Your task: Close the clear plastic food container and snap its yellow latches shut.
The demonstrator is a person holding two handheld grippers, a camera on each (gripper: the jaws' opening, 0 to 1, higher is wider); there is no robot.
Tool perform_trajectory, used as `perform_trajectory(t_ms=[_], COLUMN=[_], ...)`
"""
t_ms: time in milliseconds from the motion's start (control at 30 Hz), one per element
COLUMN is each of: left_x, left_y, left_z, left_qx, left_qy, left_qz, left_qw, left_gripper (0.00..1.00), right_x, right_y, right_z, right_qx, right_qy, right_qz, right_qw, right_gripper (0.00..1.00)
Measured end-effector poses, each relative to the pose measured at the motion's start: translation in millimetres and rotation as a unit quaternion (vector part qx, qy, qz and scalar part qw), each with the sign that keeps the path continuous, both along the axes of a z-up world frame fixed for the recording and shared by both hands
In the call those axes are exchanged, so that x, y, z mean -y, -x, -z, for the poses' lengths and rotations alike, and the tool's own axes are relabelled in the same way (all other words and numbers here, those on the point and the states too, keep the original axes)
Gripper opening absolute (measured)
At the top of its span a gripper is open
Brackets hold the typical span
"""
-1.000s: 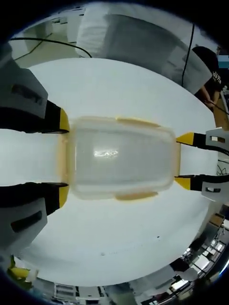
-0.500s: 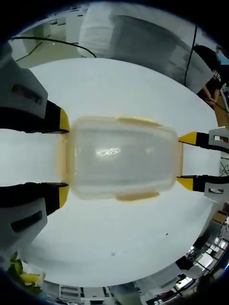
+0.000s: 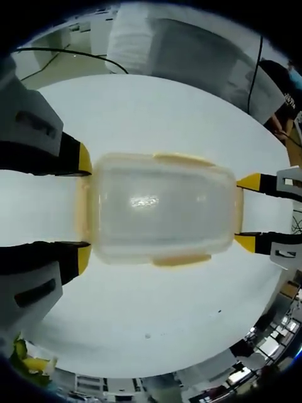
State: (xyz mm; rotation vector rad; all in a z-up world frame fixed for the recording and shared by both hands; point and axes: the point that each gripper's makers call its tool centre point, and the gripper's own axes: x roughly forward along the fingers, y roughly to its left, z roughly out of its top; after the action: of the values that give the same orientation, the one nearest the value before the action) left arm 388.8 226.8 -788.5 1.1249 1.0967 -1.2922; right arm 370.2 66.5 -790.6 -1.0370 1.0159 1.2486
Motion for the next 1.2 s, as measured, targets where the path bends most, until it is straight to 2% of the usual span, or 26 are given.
perform_trajectory(t_ms=[600, 1067, 1200], left_x=[1, 2, -2], left_y=[-1.6, -3.9, -4.9], left_z=[6.2, 5.2, 8.3], left_qx=[0.008, 0.012, 0.017], left_qy=[-0.013, -0.003, -0.013], left_qz=[0.023, 0.029, 0.033], left_qw=[0.9996, 0.9995, 0.9992], left_gripper=[0.34, 0.35, 0.36], right_x=[1, 3, 8], right_y=[2, 2, 2], right_z=[3.6, 3.8, 15.4], right_qx=[-0.016, -0.016, -0.008], right_qy=[-0.007, -0.014, -0.007], right_qz=[0.012, 0.022, 0.034], right_qw=[0.9998, 0.9995, 0.9994], right_gripper=[0.37, 0.39, 0.4])
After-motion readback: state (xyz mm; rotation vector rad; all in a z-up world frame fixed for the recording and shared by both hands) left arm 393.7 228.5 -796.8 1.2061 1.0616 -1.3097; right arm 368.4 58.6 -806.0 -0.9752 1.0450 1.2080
